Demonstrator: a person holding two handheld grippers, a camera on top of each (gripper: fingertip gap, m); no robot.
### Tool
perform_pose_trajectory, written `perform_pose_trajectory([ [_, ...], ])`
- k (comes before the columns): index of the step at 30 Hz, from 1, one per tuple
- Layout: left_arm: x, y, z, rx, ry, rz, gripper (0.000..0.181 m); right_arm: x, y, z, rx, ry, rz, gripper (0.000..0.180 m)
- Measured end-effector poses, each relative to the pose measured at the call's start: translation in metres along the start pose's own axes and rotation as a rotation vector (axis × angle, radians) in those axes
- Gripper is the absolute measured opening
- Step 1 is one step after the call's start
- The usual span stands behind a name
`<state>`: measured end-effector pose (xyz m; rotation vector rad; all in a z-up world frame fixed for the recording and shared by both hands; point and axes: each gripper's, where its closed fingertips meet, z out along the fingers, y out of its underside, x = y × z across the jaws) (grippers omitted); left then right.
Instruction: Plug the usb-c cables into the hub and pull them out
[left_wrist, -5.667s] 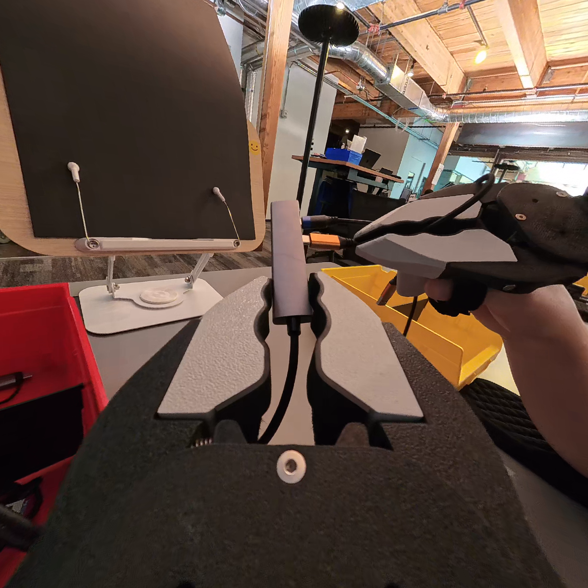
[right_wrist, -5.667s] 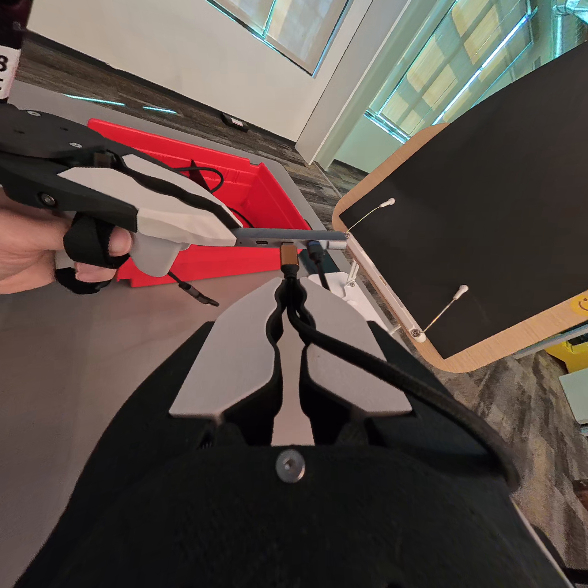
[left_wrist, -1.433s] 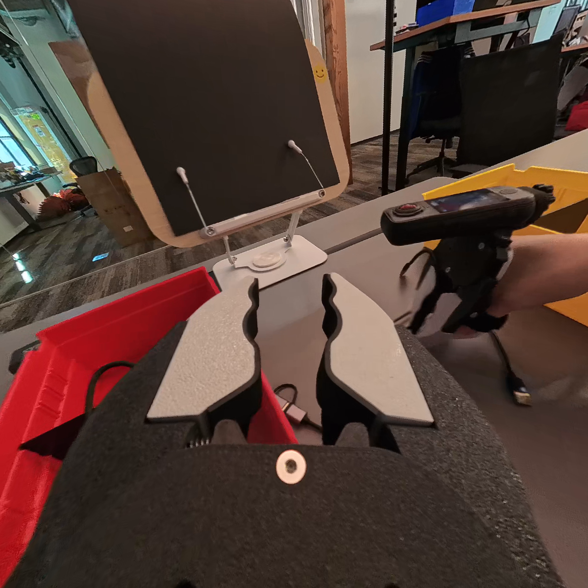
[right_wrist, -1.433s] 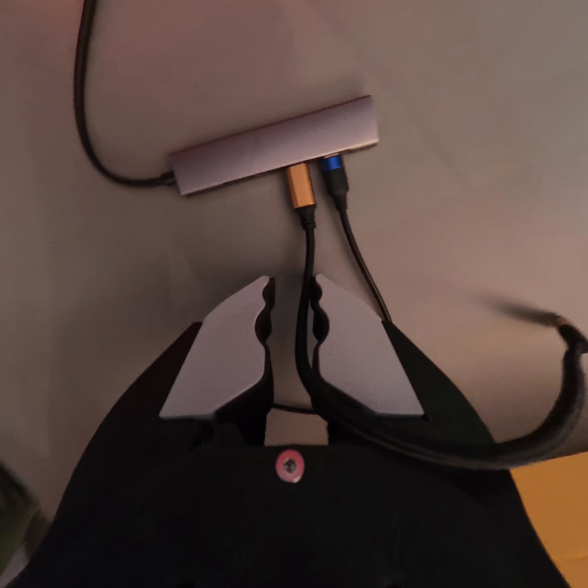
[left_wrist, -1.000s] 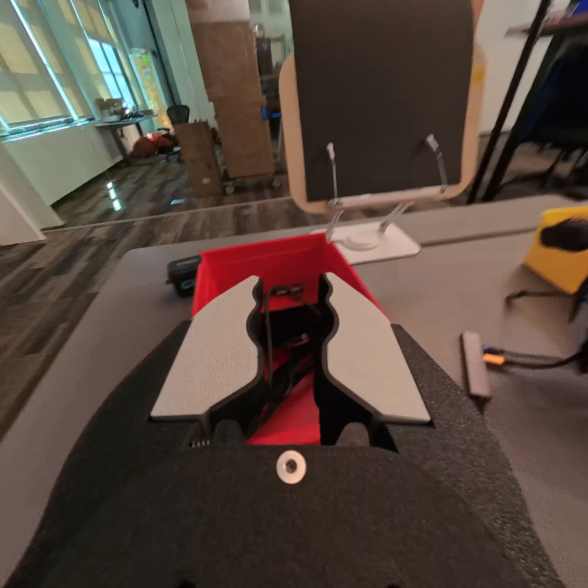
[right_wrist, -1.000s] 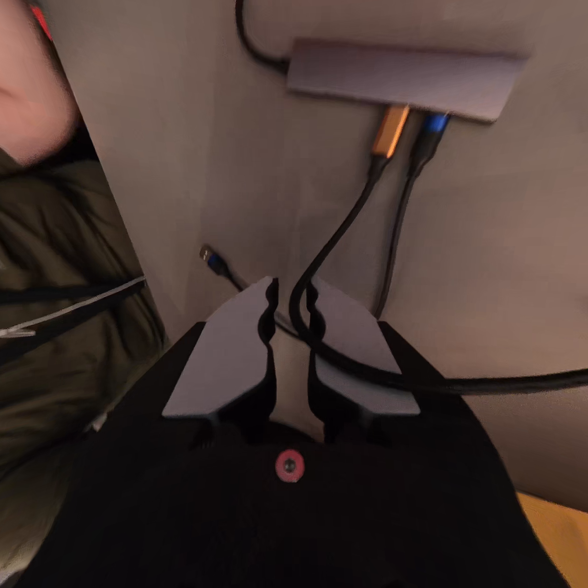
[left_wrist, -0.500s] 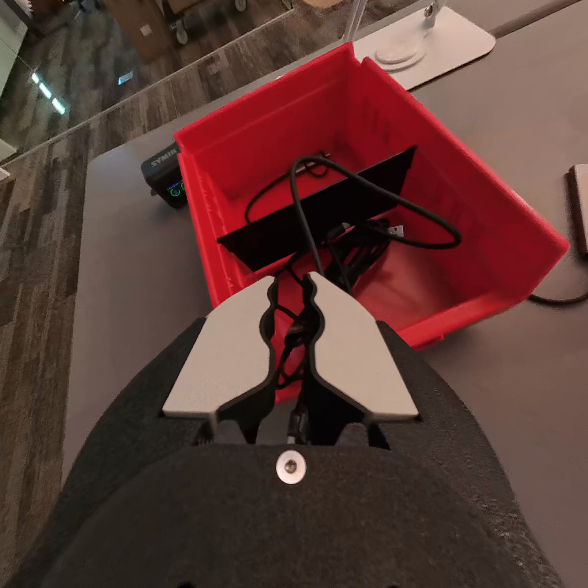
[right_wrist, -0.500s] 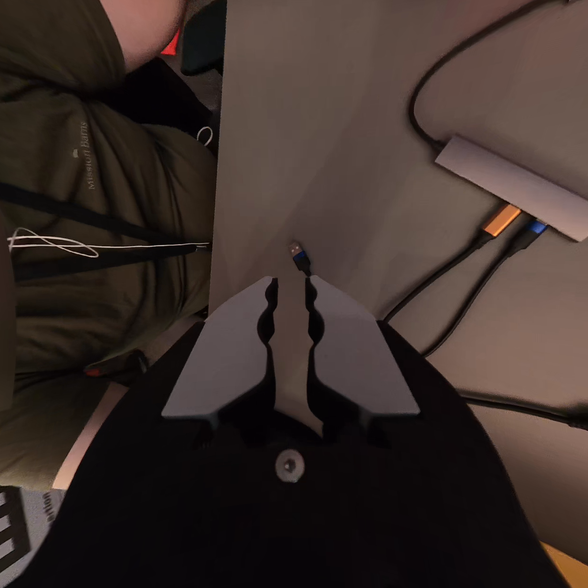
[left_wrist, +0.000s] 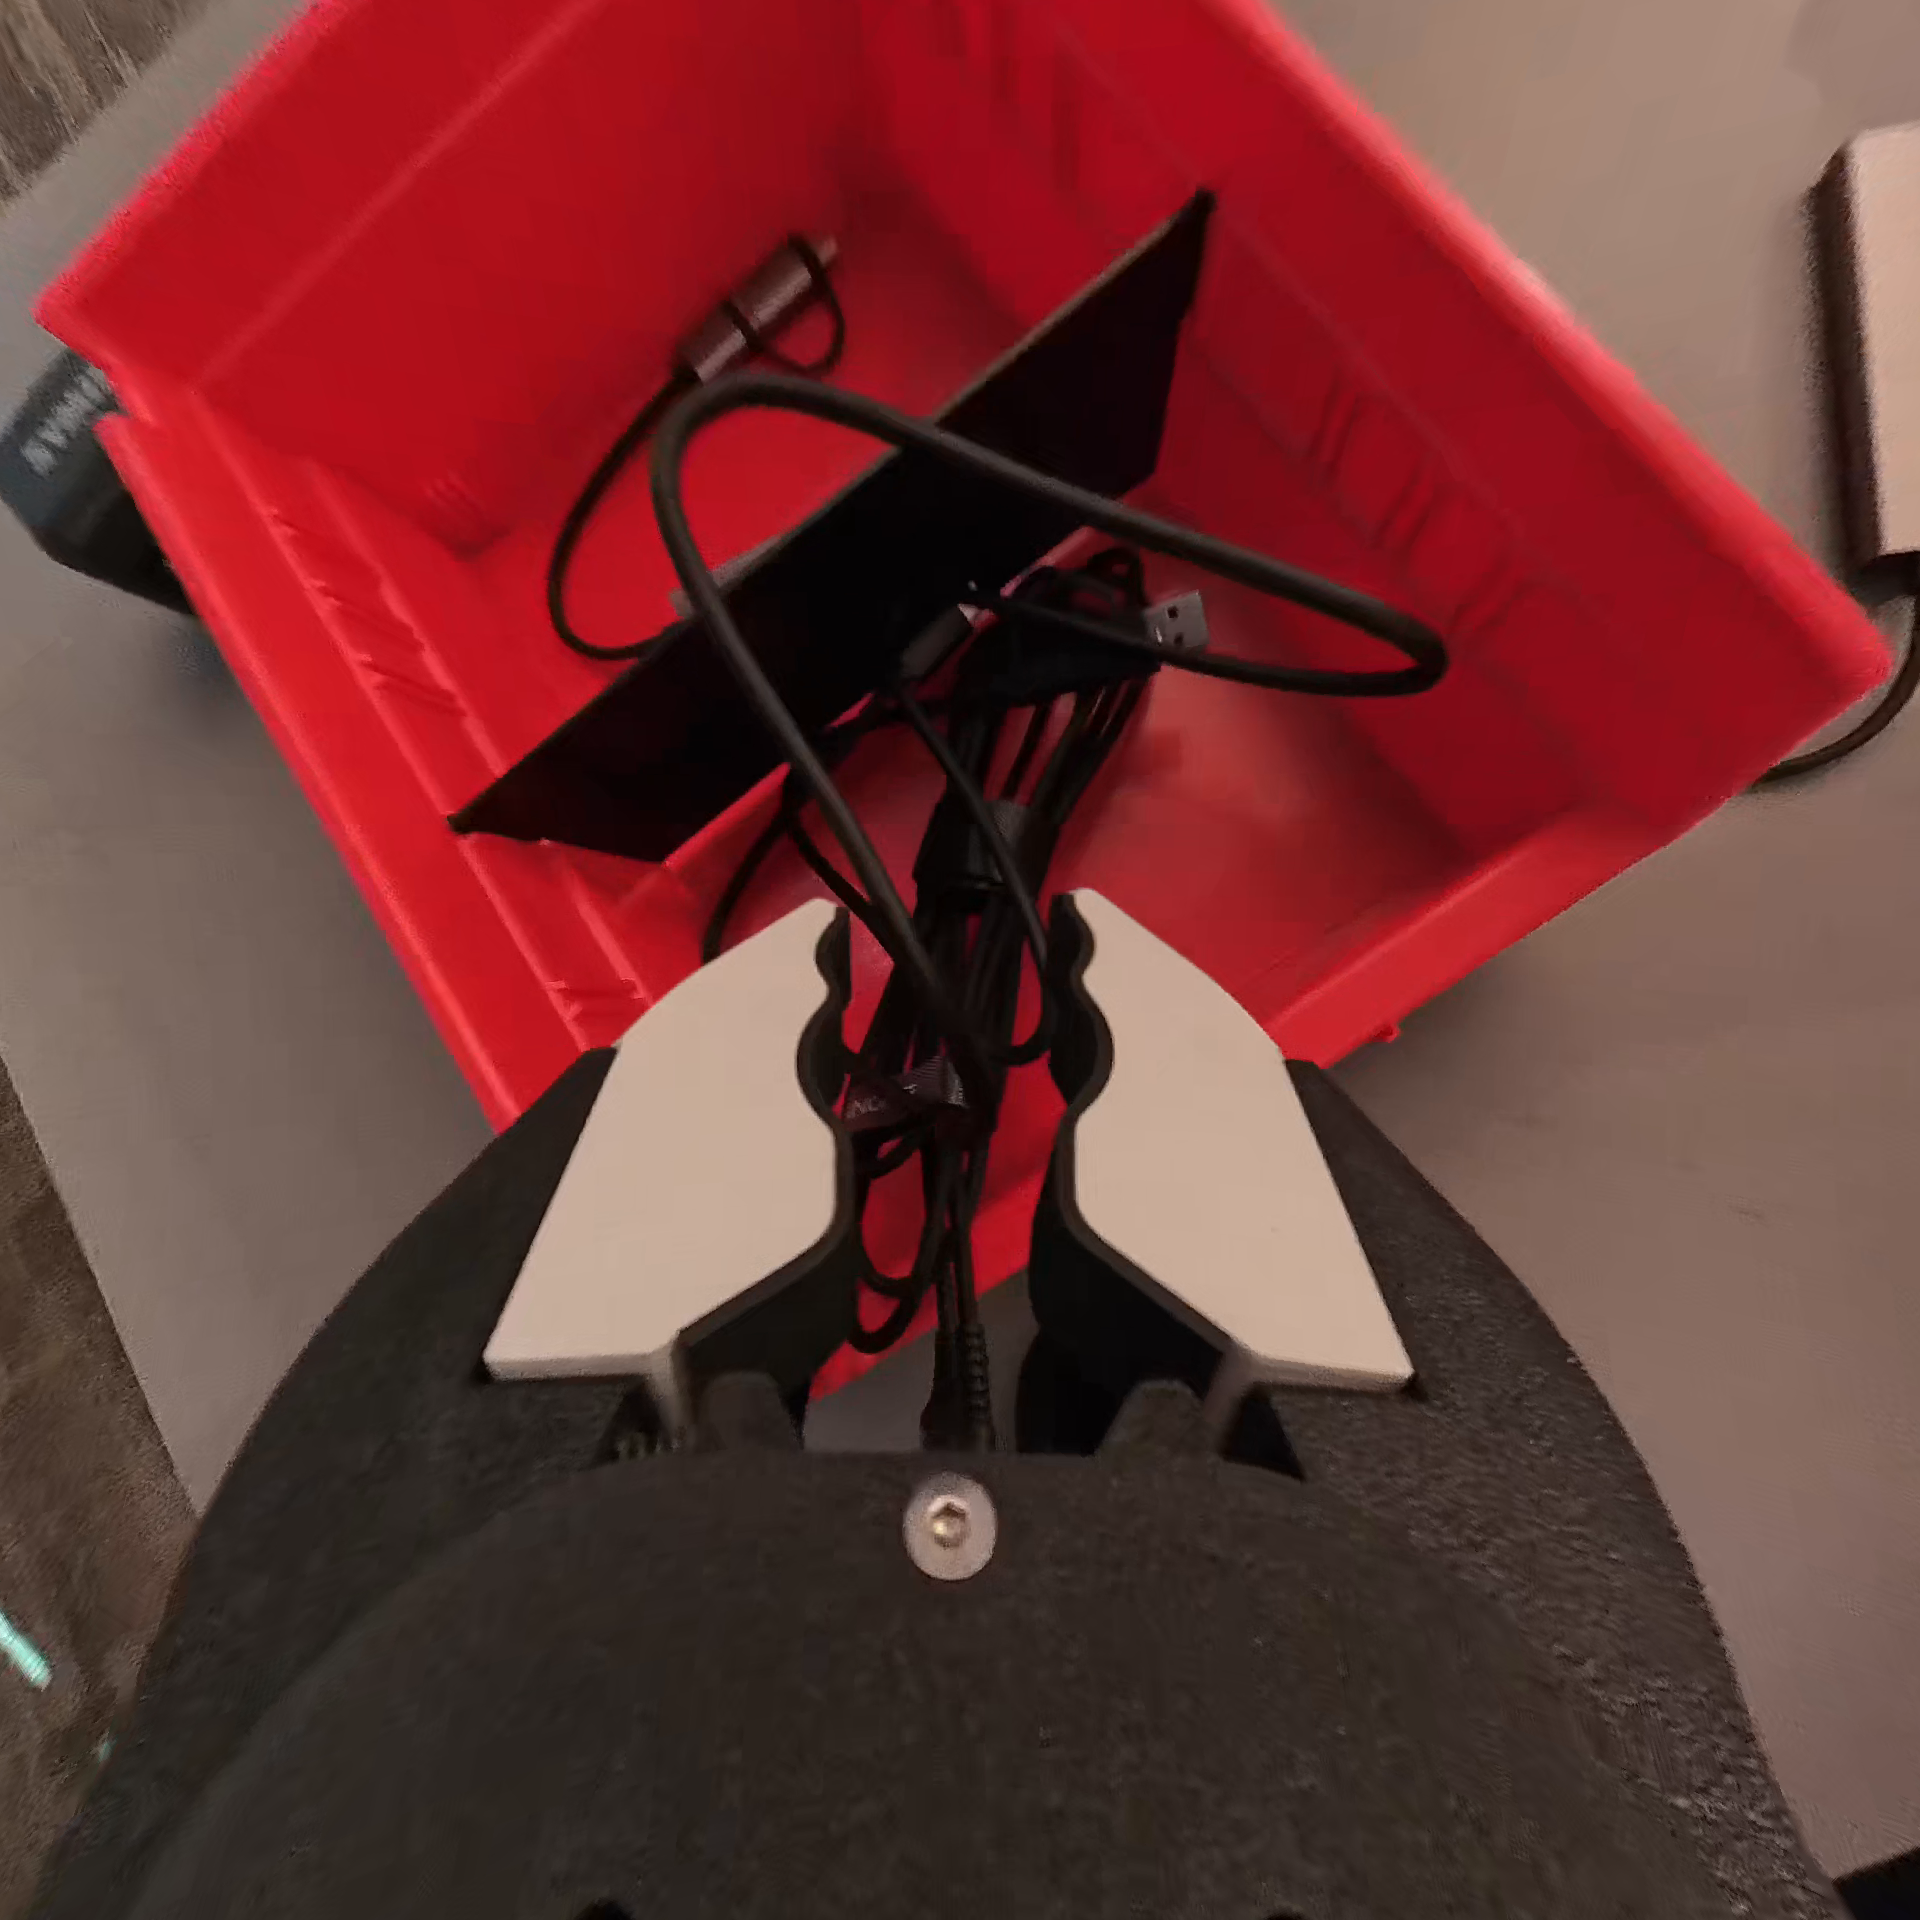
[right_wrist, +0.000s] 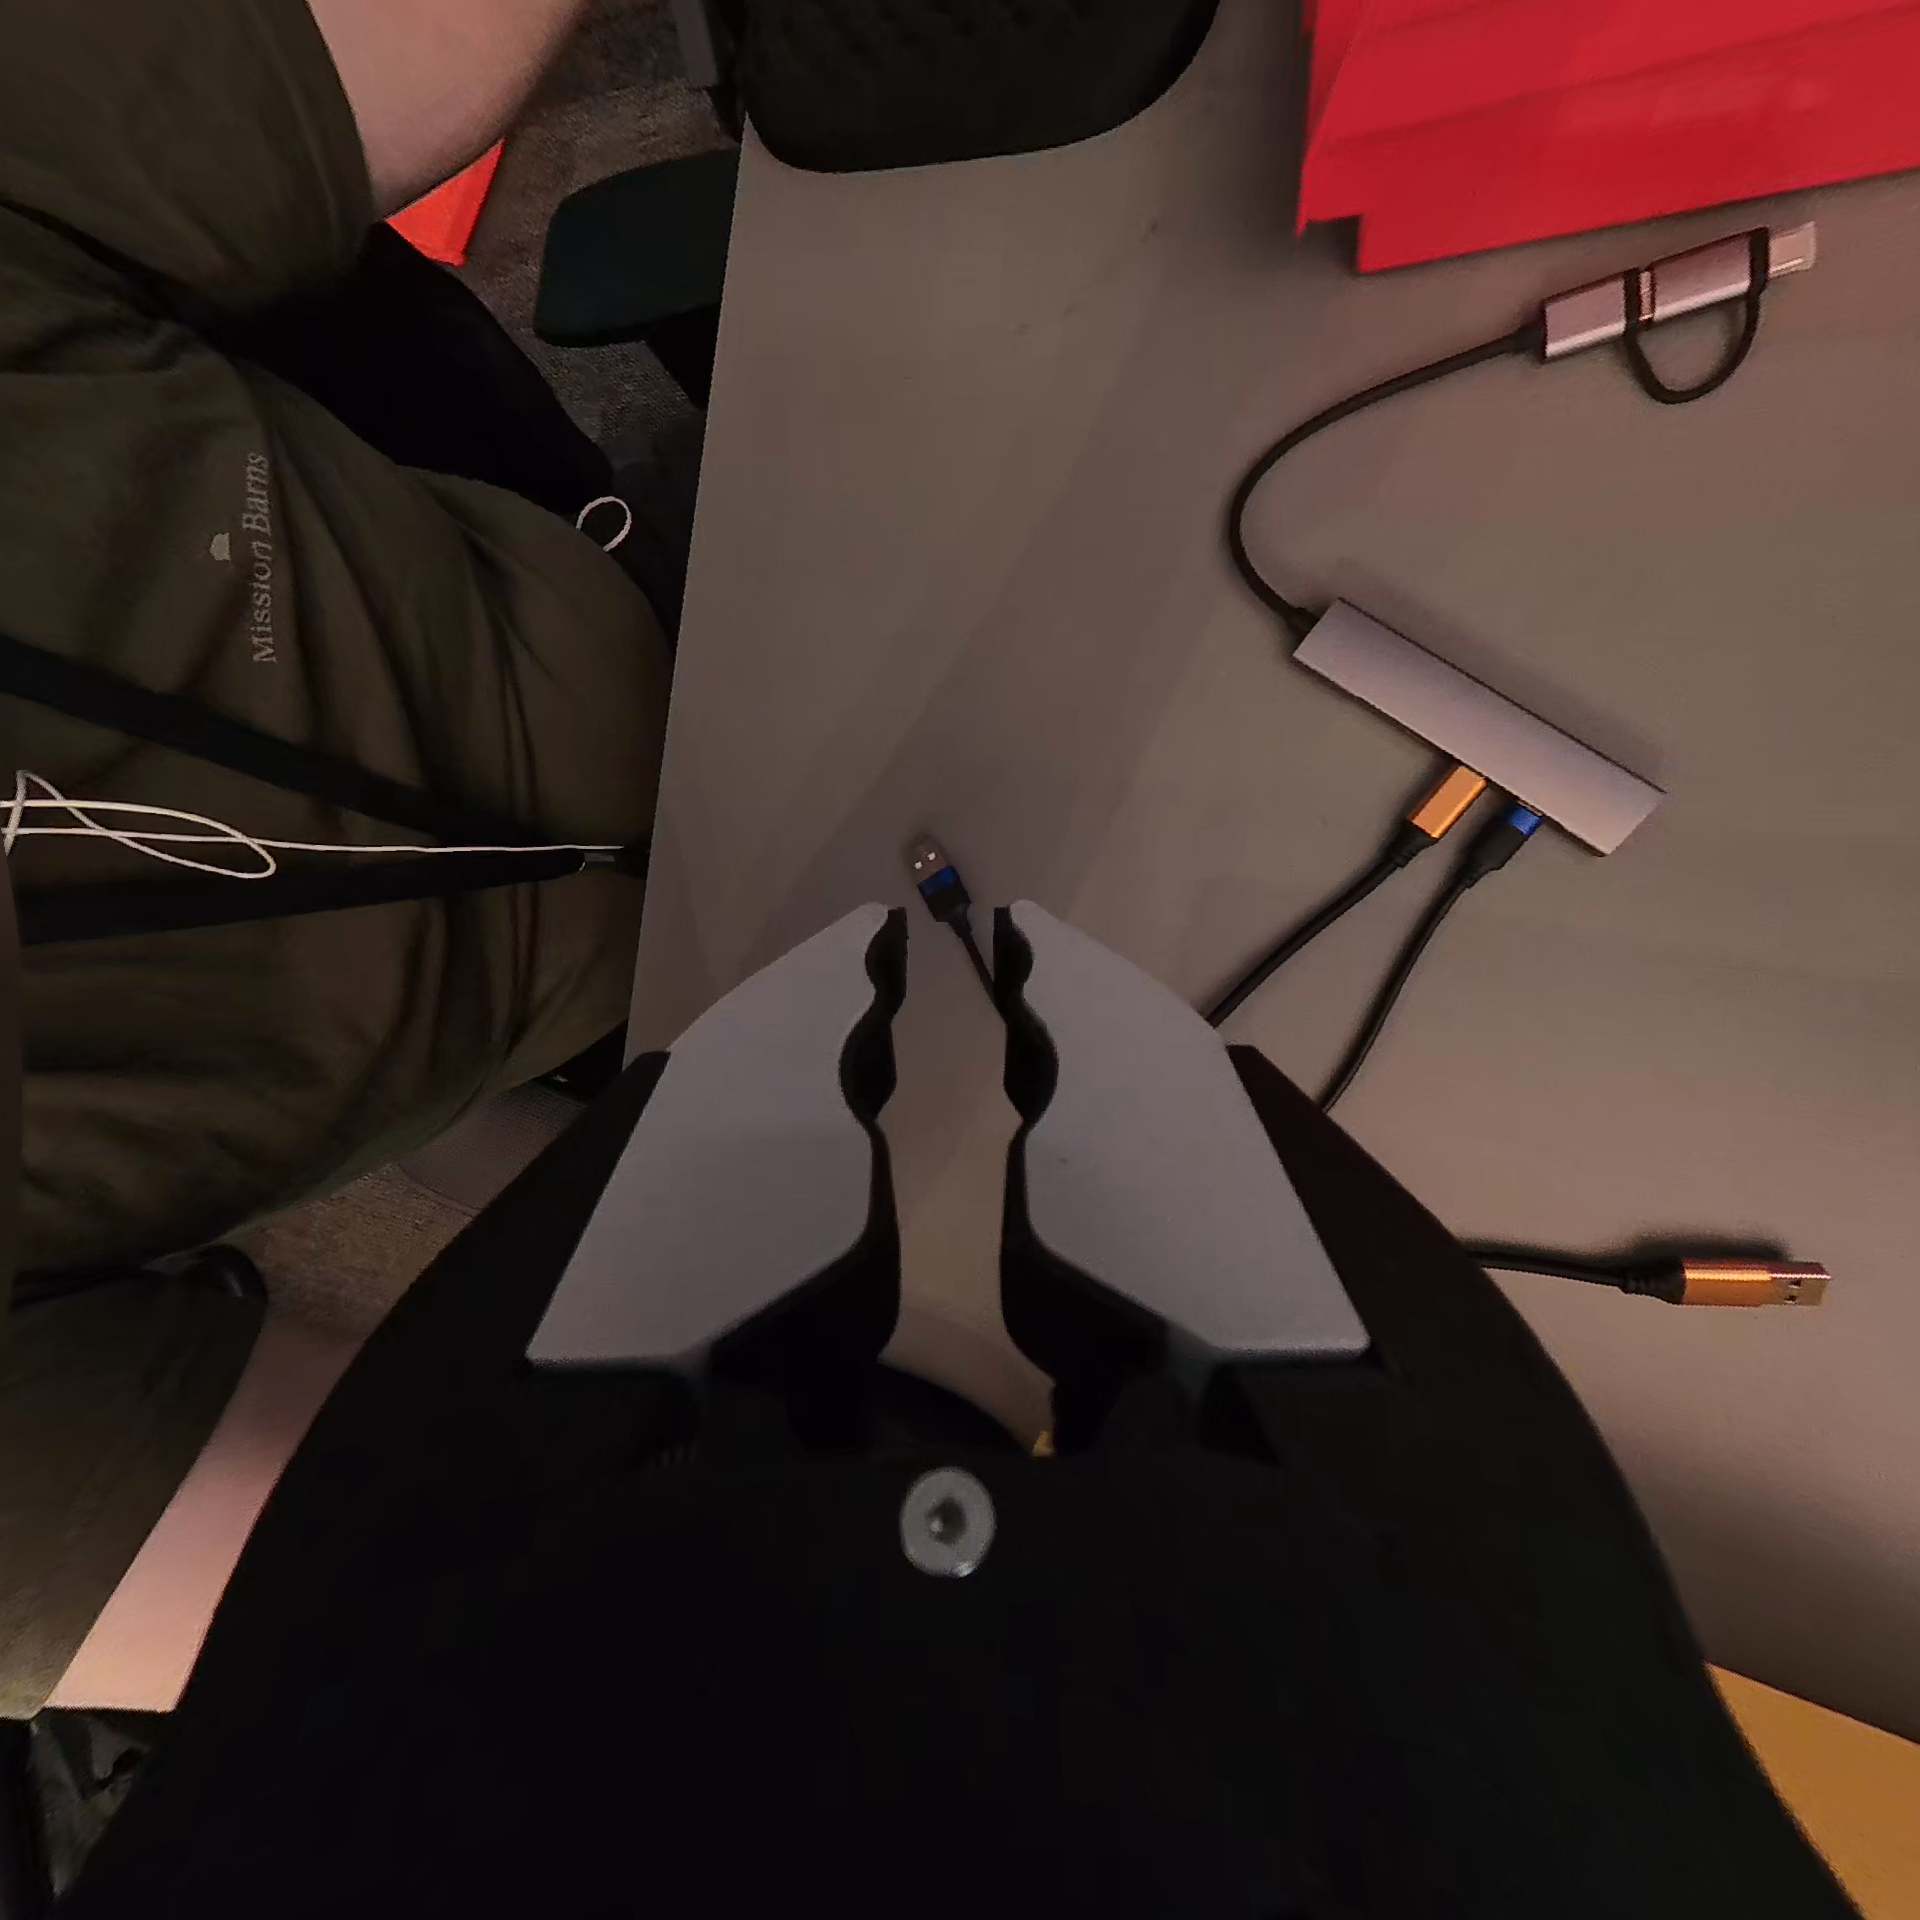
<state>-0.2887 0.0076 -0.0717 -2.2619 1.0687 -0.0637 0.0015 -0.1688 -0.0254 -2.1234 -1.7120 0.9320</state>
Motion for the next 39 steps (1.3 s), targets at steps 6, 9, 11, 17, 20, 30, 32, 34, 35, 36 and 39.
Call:
perform_pose_trajectory([
  [6, -0.021, -0.014, -0.004, 0.043, -0.221, 0.079, 0.004, 0.002, -0.002, -0.005, 0.028, 0.013, -0.004, 0.014],
  [9, -0.031, -0.033, -0.027, 0.139, -0.282, 0.047, 0.003, 0.004, -0.003, -0.007, 0.038, 0.015, -0.002, 0.013],
  [11, -0.038, -0.043, -0.043, 0.192, -0.321, 0.034, 0.003, 0.006, -0.003, -0.007, 0.04, 0.021, 0.0, 0.013],
  [17, -0.047, -0.061, -0.079, 0.296, -0.38, 0.003, 0.003, 0.011, -0.002, -0.006, 0.038, 0.032, 0.012, 0.013],
  [20, -0.058, -0.067, -0.098, 0.344, -0.475, -0.001, 0.003, 0.013, -0.003, -0.007, 0.044, 0.037, 0.018, 0.012],
  [30, -0.08, -0.047, -0.105, -0.027, -0.81, 0.366, 0.003, 0.017, -0.002, -0.007, 0.042, 0.046, 0.025, 0.012],
  [32, -0.084, -0.051, -0.111, -0.023, -0.861, 0.387, 0.003, 0.017, -0.002, -0.006, 0.04, 0.047, 0.025, 0.012],
  [34, -0.082, -0.059, -0.117, 0.034, -0.838, 0.34, 0.003, 0.019, -0.001, -0.006, 0.037, 0.057, 0.027, 0.012],
  [35, -0.081, -0.063, -0.121, 0.064, -0.823, 0.312, 0.003, 0.02, -0.001, -0.006, 0.037, 0.061, 0.029, 0.012],
  [36, -0.08, -0.069, -0.126, 0.095, -0.812, 0.287, 0.003, 0.021, -0.002, -0.006, 0.039, 0.065, 0.031, 0.012],
  [39, -0.077, -0.087, -0.146, 0.172, -0.796, 0.248, 0.003, 0.027, -0.006, -0.007, 0.063, 0.08, 0.043, 0.011],
])
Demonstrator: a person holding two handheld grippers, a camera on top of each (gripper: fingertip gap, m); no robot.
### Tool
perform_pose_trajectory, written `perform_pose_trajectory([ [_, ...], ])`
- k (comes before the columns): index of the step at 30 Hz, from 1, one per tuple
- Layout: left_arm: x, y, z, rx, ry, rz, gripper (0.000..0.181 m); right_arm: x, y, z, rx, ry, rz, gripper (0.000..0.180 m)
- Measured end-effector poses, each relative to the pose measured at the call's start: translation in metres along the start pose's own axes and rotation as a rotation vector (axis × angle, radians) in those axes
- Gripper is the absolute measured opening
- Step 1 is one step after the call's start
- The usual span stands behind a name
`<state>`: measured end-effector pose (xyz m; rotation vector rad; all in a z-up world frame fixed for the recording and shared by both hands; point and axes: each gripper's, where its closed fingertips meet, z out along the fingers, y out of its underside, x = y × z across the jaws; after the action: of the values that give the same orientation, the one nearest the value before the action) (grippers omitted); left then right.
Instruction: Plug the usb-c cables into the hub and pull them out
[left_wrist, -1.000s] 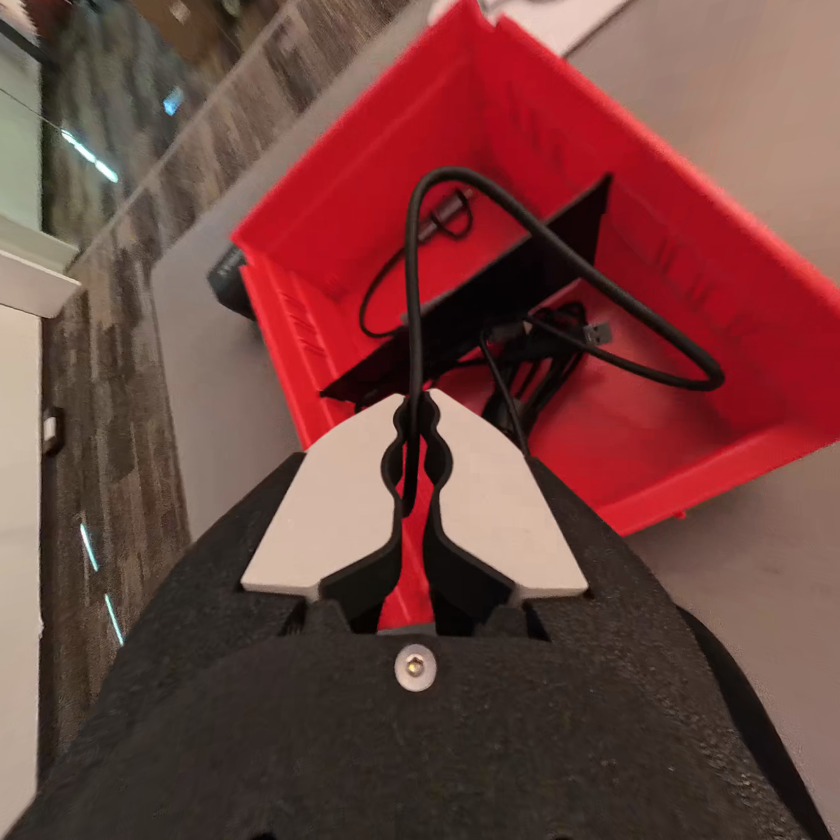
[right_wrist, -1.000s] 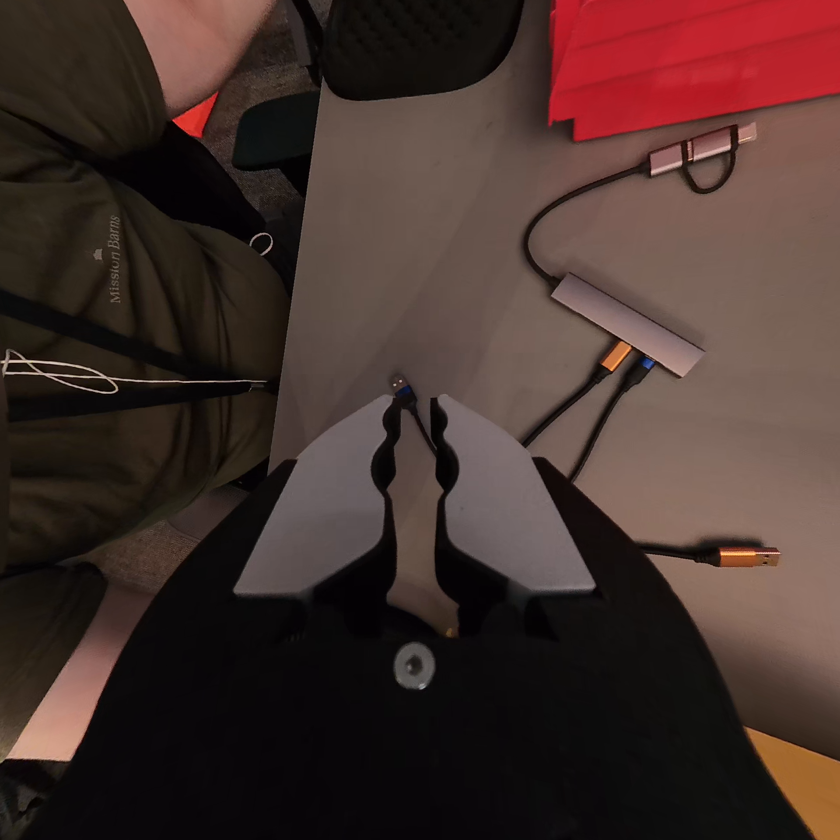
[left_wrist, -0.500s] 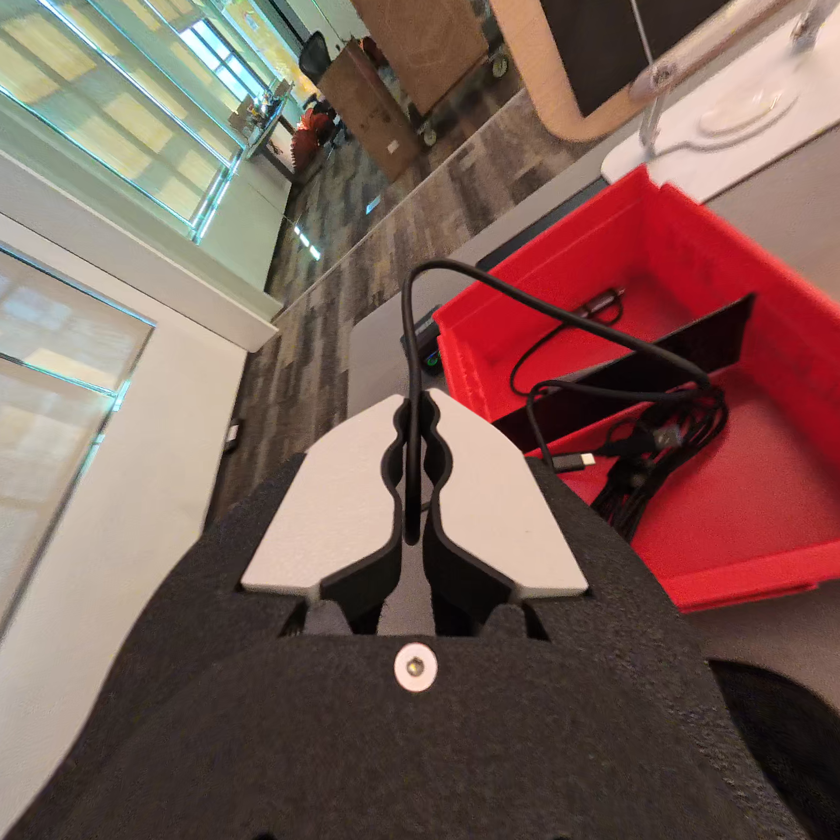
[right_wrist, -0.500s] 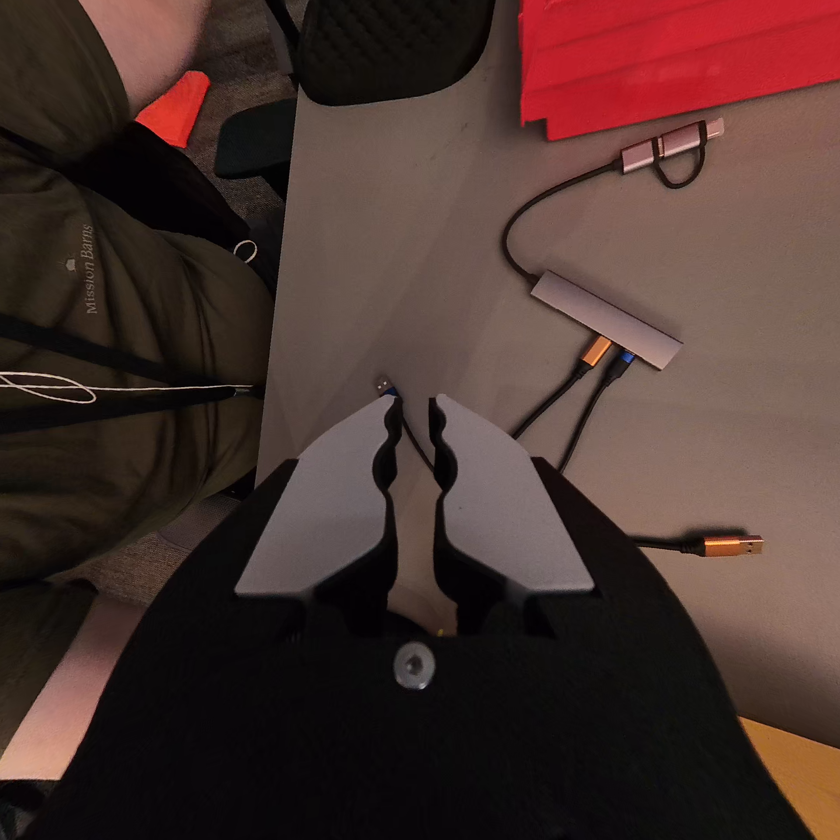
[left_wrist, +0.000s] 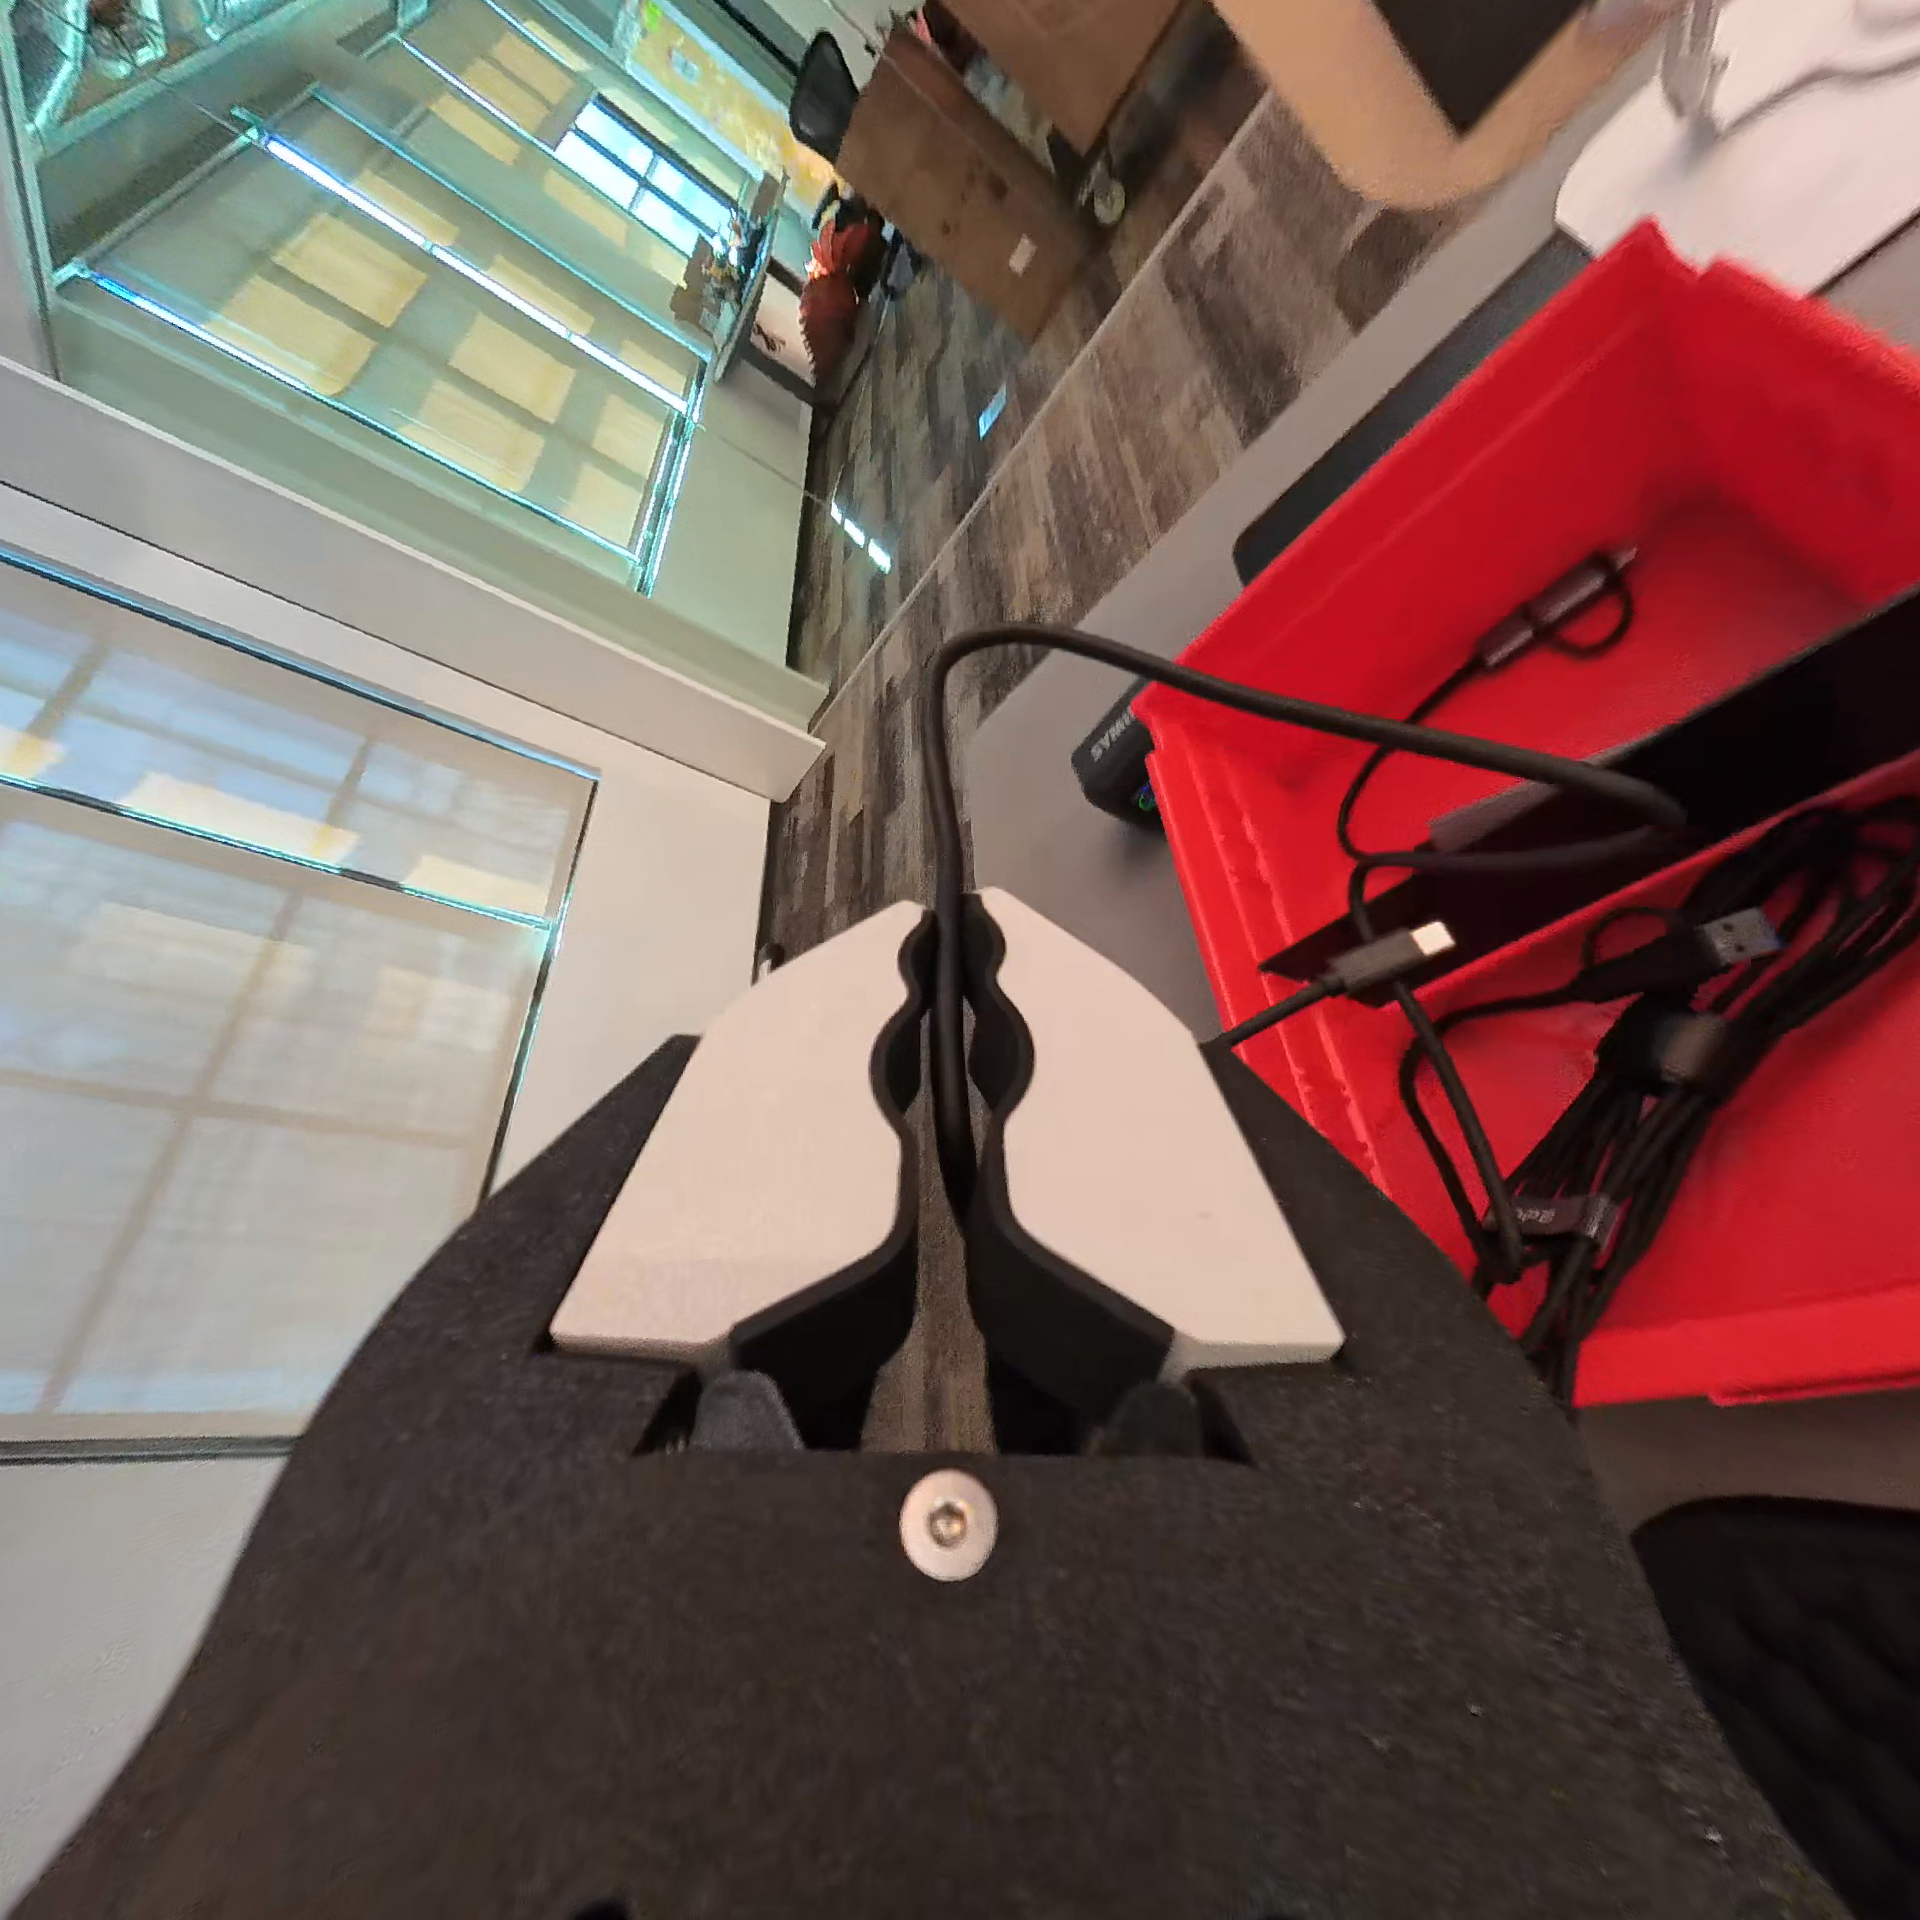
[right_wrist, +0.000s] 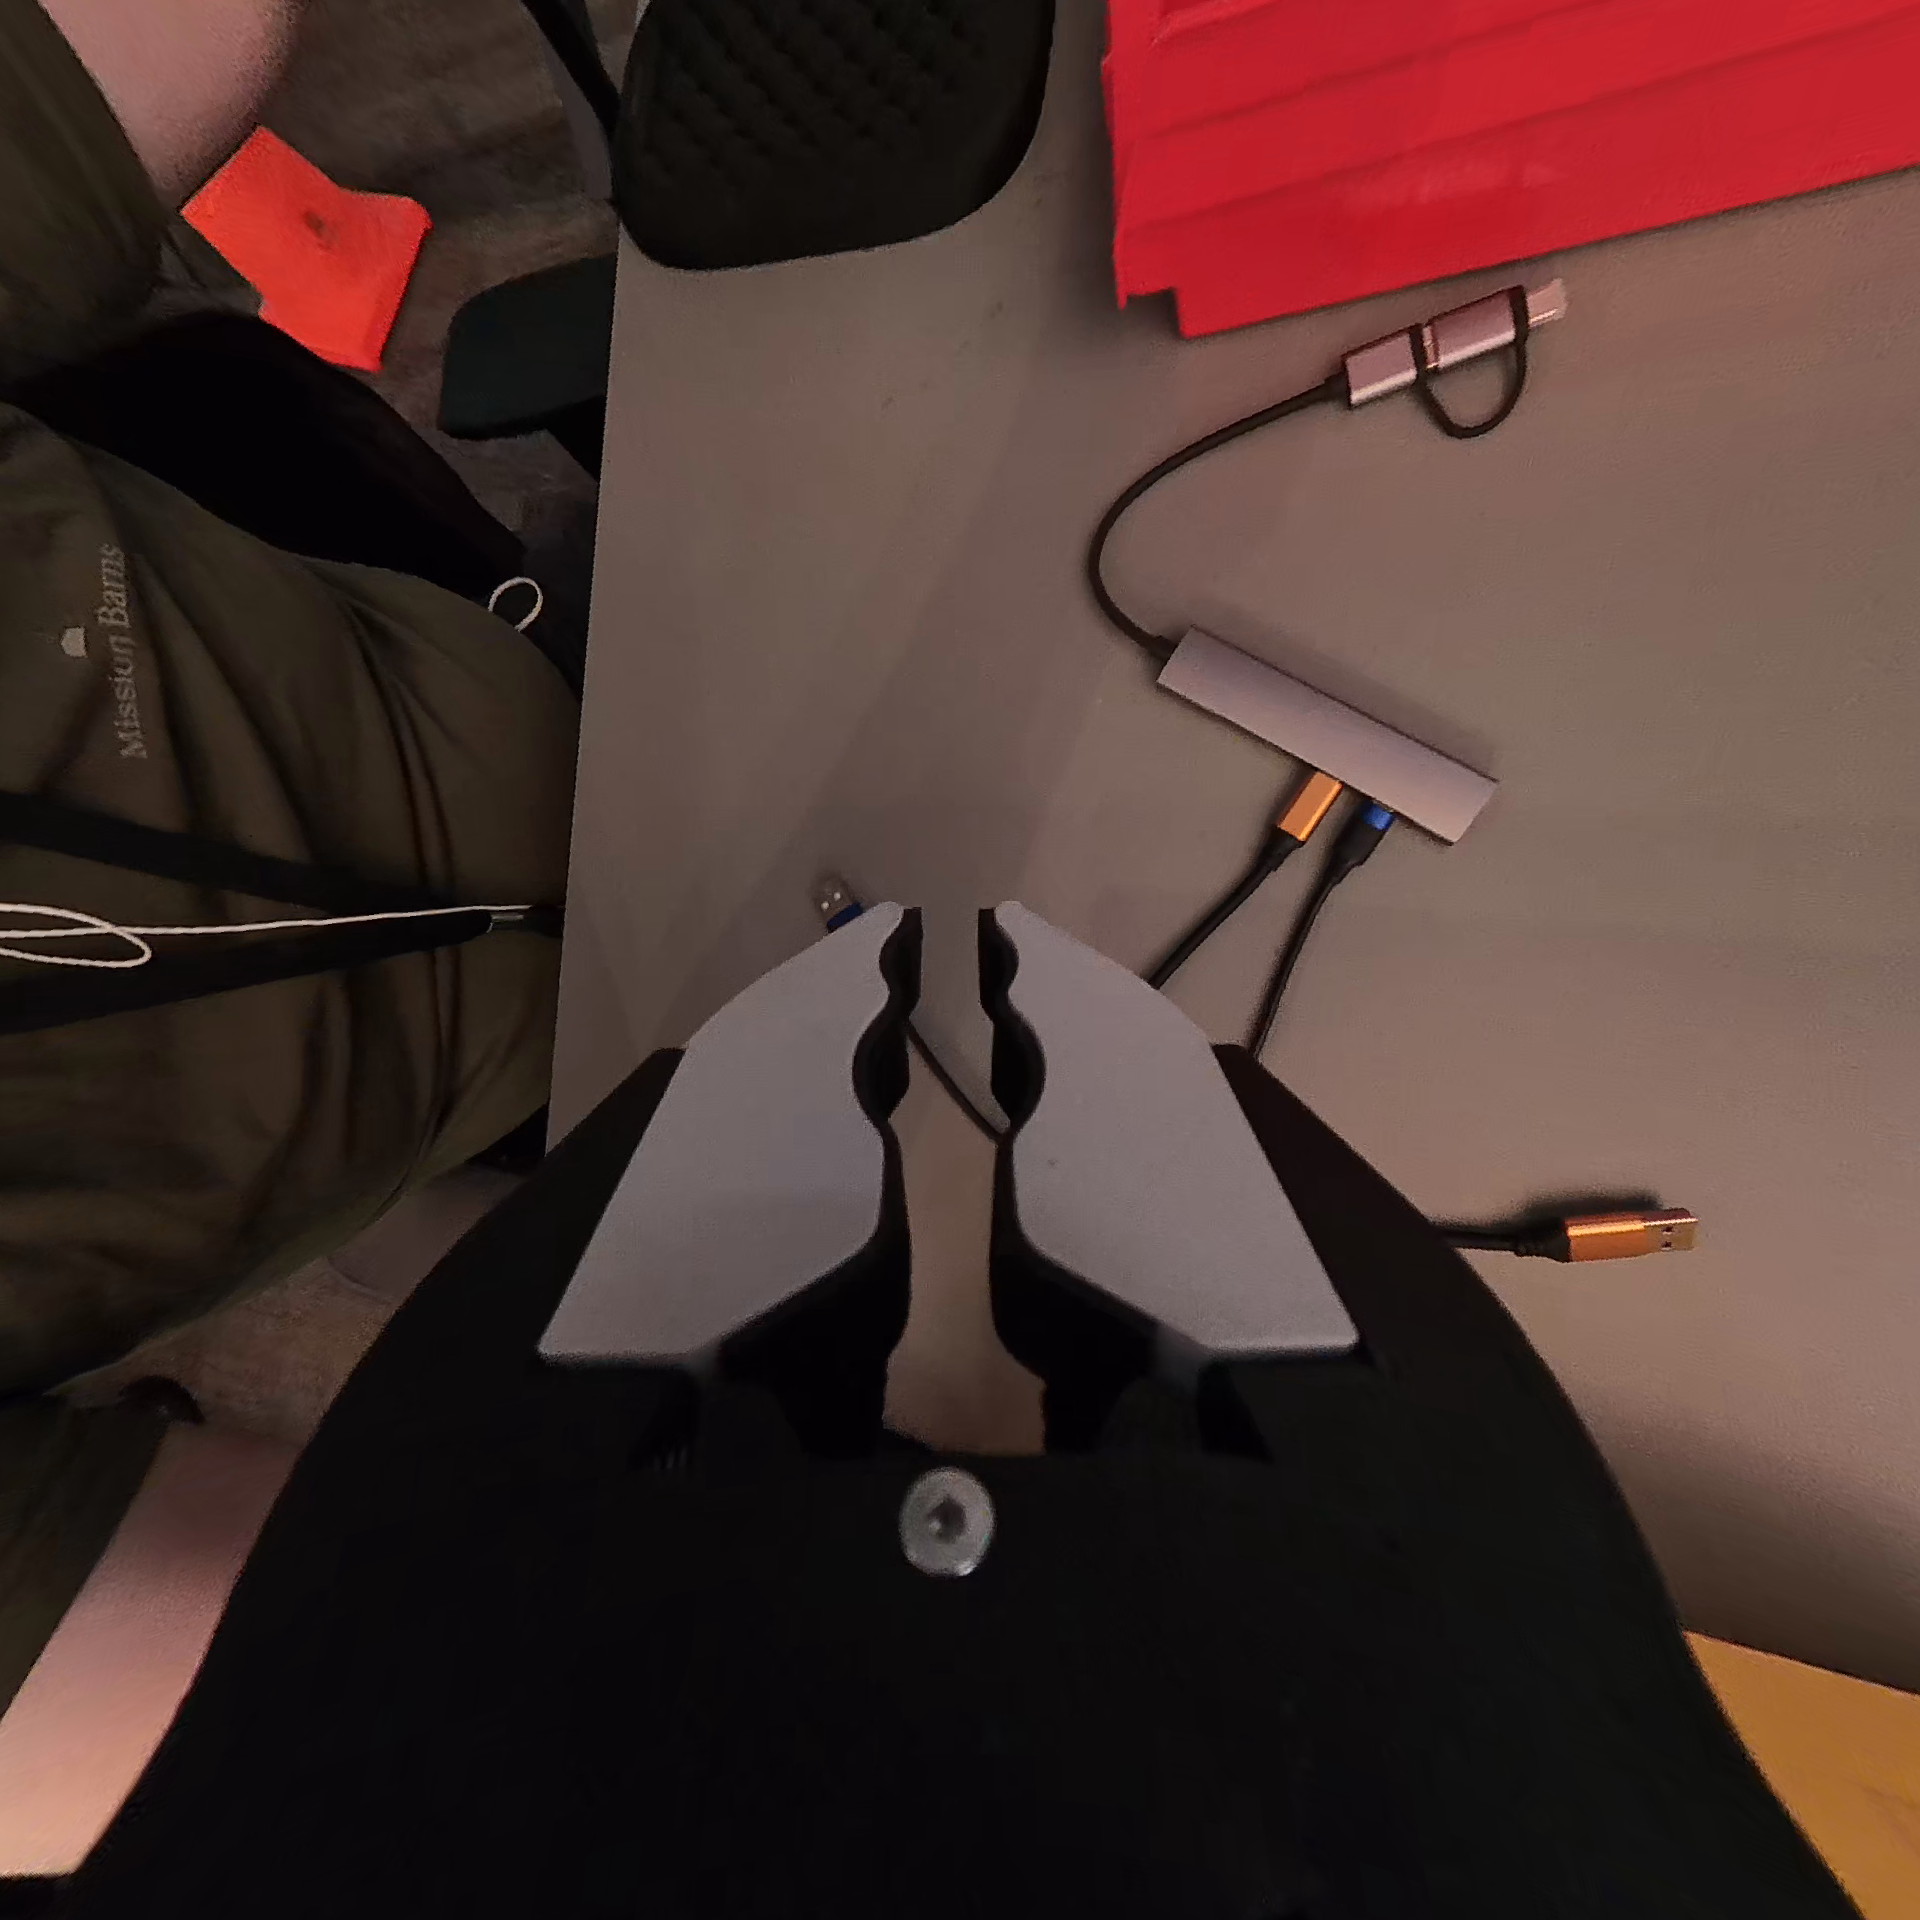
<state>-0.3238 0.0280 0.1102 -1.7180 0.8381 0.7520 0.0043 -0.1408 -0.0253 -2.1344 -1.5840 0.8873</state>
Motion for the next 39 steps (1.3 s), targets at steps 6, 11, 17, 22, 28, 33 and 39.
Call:
perform_pose_trajectory([
  [6, -0.049, -0.05, -0.035, 0.094, -0.095, 0.016, 0.003, 0.008, -0.012, -0.009, 0.088, 0.028, 0.022, 0.011],
  [11, -0.069, -0.101, -0.072, 0.18, -0.016, -0.051, 0.003, 0.021, -0.028, -0.037, 0.236, 0.124, 0.035, 0.011],
  [17, -0.064, -0.162, -0.121, 0.33, 0.054, -0.044, 0.003, 0.021, -0.039, -0.14, 0.555, 0.453, -0.066, 0.01],
  [22, -0.023, -0.193, -0.141, 0.4, 0.338, -0.14, 0.003, 0.013, -0.03, -0.182, 0.617, 0.655, -0.14, 0.012],
  [28, 0.036, -0.209, -0.129, 0.279, 0.585, -0.169, 0.003, 0.006, -0.052, -0.165, 0.618, 0.658, -0.231, 0.012],
  [33, 0.083, -0.206, -0.105, 0.136, 0.726, -0.148, 0.003, 0.01, -0.057, -0.148, 0.562, 0.663, -0.251, 0.012],
  [39, 0.111, -0.221, -0.1, 0.115, 0.949, -0.281, 0.003, 0.014, -0.062, -0.142, 0.565, 0.666, -0.248, 0.012],
])
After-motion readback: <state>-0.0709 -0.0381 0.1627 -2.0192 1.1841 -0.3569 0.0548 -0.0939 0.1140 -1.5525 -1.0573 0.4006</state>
